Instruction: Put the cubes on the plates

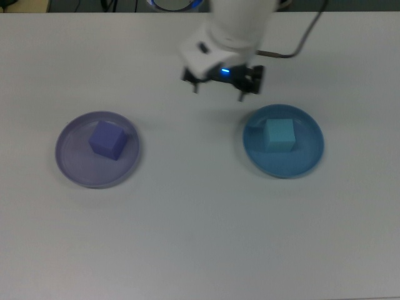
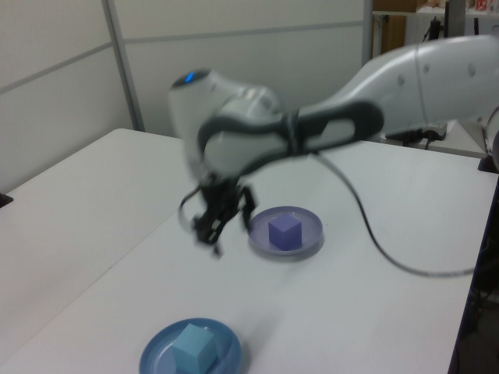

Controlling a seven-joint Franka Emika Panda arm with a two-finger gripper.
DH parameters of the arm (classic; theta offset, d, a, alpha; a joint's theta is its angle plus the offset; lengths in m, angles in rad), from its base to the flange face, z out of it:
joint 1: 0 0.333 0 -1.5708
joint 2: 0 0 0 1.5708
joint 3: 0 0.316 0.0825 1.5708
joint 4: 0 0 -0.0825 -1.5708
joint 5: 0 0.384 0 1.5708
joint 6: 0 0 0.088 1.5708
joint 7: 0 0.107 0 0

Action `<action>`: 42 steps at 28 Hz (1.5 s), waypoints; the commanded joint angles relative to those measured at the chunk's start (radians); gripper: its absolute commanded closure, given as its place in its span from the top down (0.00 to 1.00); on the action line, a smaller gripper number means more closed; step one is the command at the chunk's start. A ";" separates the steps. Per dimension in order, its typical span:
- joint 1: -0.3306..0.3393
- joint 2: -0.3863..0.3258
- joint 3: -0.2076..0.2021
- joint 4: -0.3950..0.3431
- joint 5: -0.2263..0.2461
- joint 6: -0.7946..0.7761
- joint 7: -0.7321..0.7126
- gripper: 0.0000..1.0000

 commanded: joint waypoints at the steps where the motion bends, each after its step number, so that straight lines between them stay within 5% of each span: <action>1: -0.064 -0.053 -0.002 0.017 0.016 -0.141 -0.059 1.00; 15: -0.104 -0.274 -0.018 -0.064 0.011 -0.158 -0.210 1.00; 21: -0.189 -0.358 -0.016 -0.082 0.026 -0.158 -0.303 1.00; 42: -0.277 -0.373 -0.024 -0.073 0.072 -0.116 -0.385 1.00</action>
